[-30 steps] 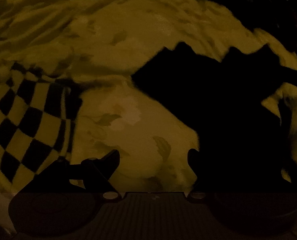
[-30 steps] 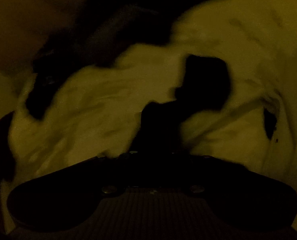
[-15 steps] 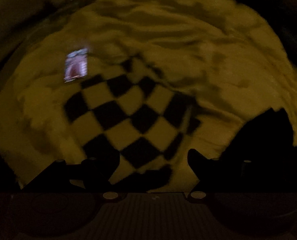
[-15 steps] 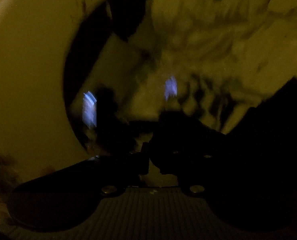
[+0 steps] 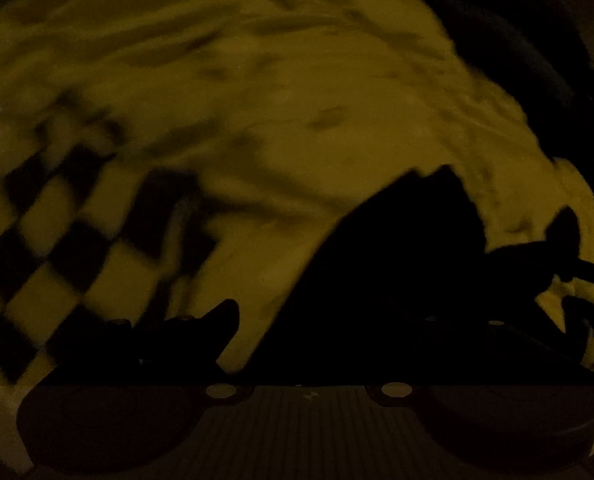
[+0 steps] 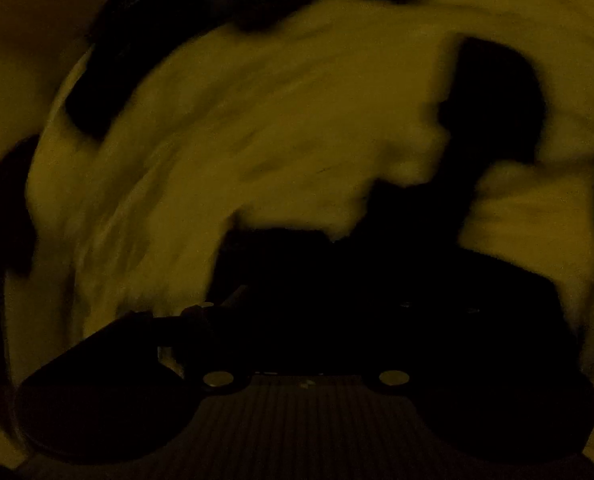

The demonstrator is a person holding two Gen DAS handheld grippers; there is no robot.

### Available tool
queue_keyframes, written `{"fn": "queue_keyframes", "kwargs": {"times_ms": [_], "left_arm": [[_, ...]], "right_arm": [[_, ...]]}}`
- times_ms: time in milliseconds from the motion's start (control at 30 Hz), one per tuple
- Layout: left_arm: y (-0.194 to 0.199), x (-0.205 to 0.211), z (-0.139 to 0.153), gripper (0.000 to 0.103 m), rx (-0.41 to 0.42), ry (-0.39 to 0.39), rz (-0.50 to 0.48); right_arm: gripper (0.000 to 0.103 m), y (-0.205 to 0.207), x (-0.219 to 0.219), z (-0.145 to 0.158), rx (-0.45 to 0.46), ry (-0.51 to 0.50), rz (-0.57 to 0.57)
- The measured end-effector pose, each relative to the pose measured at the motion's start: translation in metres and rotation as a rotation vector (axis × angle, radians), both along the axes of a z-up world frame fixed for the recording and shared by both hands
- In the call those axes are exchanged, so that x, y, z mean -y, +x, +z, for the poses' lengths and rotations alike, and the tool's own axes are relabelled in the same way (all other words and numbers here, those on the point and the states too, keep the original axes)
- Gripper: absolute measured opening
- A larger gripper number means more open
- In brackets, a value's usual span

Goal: Fold large clothes

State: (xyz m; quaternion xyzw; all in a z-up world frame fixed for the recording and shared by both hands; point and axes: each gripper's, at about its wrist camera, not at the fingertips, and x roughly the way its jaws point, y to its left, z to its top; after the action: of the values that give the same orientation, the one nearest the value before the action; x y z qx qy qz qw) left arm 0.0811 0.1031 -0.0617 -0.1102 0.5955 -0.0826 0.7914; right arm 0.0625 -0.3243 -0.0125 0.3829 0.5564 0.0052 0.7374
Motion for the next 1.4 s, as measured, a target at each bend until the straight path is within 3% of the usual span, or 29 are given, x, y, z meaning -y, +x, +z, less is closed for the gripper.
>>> {"fn": "queue_keyframes", "kwargs": {"times_ms": [67,167,333,367,400,433,467,500,567,633,767,800,933,1100,1167,1233,1267,1300,1333,1367,1400], "left_arm": [[0.017,0.015,-0.008,0.103,0.017,0.017,-0.045],[0.039,0.03,-0.022,0.103,-0.005,0.023,-0.087],[0.054,0.058,-0.052,0.103,-0.09,-0.011,-0.135],[0.052,0.065,-0.057,0.103,-0.098,0.007,-0.149],[0.049,0.07,-0.059,0.103,-0.086,0.014,-0.162],[0.045,0.074,-0.059,0.103,-0.059,0.007,-0.18],[0.042,0.077,-0.057,0.093,-0.03,-0.007,-0.201],[0.04,0.079,-0.055,0.063,-0.025,-0.009,-0.22],[0.039,0.076,-0.044,0.053,0.0,-0.015,-0.218],[0.041,0.066,-0.021,0.05,0.065,-0.069,-0.2],[0.052,0.044,0.031,0.049,0.193,-0.078,-0.169],[0.058,0.038,0.04,0.042,0.224,-0.075,-0.15],[0.096,0.021,0.065,0.042,0.299,-0.068,-0.08],[0.147,0.048,0.085,0.043,0.426,0.0,-0.122],[0.169,0.059,0.081,0.044,0.42,0.023,-0.093],[0.193,0.062,0.063,0.057,0.308,0.035,-0.038],[0.204,0.066,0.051,0.087,0.253,0.051,-0.029],[0.211,0.071,0.04,0.103,0.207,0.073,-0.044],[0.213,0.074,0.031,0.103,0.181,0.095,-0.061],[0.213,0.077,0.023,0.103,0.158,0.117,-0.074],[0.209,0.076,0.018,0.103,0.143,0.137,-0.08]], "right_arm": [[0.067,0.001,0.027,-0.013,-0.037,0.022,-0.14],[0.07,0.001,0.043,-0.032,-0.091,0.047,-0.26],[0.068,0.02,0.018,-0.067,-0.148,0.119,-0.302],[0.063,0.022,0.012,-0.071,-0.161,0.127,-0.303],[0.046,0.024,0.003,-0.073,-0.159,0.117,-0.308],[0.019,0.025,-0.002,-0.072,-0.14,0.098,-0.315],[0.017,0.026,-0.003,-0.064,-0.123,0.089,-0.319],[0.017,0.028,-0.004,-0.062,-0.104,0.09,-0.321],[0.016,0.025,0.002,-0.047,-0.045,0.109,-0.318],[0.016,0.021,0.017,-0.022,0.029,0.13,-0.334],[0.015,0.006,0.084,0.038,0.175,0.169,-0.476],[0.015,0.003,0.102,0.053,0.211,0.158,-0.51],[0.015,-0.009,0.163,0.097,0.328,0.106,-0.622],[0.015,0.001,0.21,0.119,0.423,0.051,-0.744],[0.015,0.004,0.224,0.126,0.473,0.052,-0.804],[0.017,0.012,0.233,0.122,0.472,0.034,-0.84],[0.02,0.017,0.238,0.115,0.432,0.019,-0.858],[0.032,0.02,0.241,0.104,0.378,0.02,-0.877],[0.059,0.024,0.245,0.087,0.292,0.038,-0.892],[0.066,0.025,0.247,0.073,0.22,0.064,-0.89],[0.065,0.024,0.245,0.062,0.164,0.066,-0.896]]}}
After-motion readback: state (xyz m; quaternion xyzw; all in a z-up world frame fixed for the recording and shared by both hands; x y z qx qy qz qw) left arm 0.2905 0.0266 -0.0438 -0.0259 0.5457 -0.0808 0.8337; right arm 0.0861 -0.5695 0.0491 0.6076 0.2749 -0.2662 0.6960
